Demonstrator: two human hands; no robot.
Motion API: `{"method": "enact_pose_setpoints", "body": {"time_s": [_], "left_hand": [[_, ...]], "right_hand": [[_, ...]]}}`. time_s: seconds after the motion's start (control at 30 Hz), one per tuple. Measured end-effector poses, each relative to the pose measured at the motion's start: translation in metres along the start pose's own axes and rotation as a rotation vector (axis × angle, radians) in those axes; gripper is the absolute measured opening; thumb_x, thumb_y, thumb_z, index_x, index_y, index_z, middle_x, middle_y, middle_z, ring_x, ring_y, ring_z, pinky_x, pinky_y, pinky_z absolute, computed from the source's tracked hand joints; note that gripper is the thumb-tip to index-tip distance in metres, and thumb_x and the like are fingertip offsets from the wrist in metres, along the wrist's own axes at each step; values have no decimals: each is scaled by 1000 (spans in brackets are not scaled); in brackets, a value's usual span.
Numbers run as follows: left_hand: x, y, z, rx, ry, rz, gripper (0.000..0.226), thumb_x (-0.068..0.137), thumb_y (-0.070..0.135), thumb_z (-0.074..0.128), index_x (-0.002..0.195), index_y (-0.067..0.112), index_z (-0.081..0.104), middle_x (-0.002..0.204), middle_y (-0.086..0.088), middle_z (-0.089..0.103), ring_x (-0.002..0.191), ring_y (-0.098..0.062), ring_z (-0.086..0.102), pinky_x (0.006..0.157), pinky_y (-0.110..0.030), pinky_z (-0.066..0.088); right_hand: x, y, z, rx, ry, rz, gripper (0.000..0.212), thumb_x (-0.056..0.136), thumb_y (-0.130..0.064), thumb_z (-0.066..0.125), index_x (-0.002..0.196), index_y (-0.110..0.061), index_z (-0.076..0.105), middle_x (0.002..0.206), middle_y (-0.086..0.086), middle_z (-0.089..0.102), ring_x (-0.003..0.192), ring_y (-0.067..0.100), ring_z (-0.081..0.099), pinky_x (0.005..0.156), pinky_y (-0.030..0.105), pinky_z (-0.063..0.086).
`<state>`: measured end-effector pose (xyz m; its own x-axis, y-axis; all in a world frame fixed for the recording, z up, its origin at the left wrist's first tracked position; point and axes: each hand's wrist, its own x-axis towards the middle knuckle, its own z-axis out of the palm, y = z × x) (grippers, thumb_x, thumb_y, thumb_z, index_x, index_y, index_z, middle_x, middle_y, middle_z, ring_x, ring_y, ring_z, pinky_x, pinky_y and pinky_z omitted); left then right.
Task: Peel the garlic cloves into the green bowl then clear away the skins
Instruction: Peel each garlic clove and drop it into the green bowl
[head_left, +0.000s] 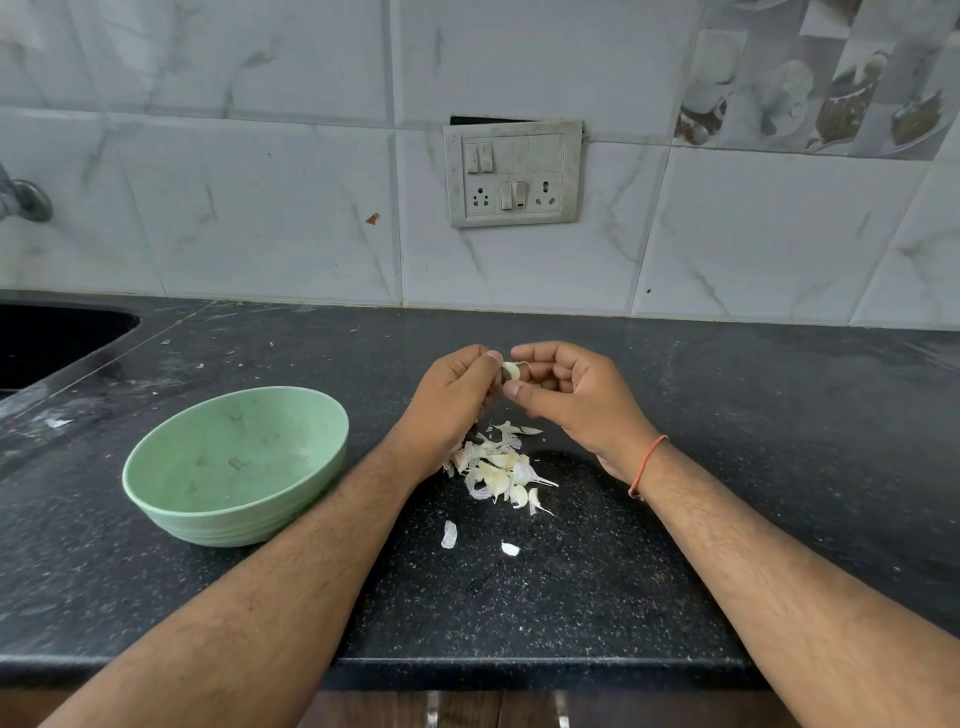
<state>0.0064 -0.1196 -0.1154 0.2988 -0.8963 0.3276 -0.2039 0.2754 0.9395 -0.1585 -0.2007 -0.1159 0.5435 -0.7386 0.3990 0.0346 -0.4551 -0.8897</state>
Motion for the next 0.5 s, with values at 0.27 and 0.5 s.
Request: {"method": "enact_pose_setpoints", "body": {"time_s": [0.27, 0.5], "left_hand": [[0, 5, 0, -63, 15, 9, 37, 110, 17, 50, 73, 12, 57, 67, 3, 54, 61, -9, 45, 57, -20, 43], [-2, 7, 2, -101, -10, -9, 36, 106, 22, 52, 71, 17, 57, 67, 0, 50, 64, -13, 43, 63, -31, 39]], "right_hand": [[-6, -8, 8, 35, -34, 59, 15, 106, -19, 65, 102, -13, 78, 82, 7, 74, 74, 18, 65, 62, 30, 56], [-8, -10, 14, 61, -54, 87, 20, 110, -19, 57, 105, -7, 72, 79, 3, 68, 71, 18, 64, 58, 29, 53]]}}
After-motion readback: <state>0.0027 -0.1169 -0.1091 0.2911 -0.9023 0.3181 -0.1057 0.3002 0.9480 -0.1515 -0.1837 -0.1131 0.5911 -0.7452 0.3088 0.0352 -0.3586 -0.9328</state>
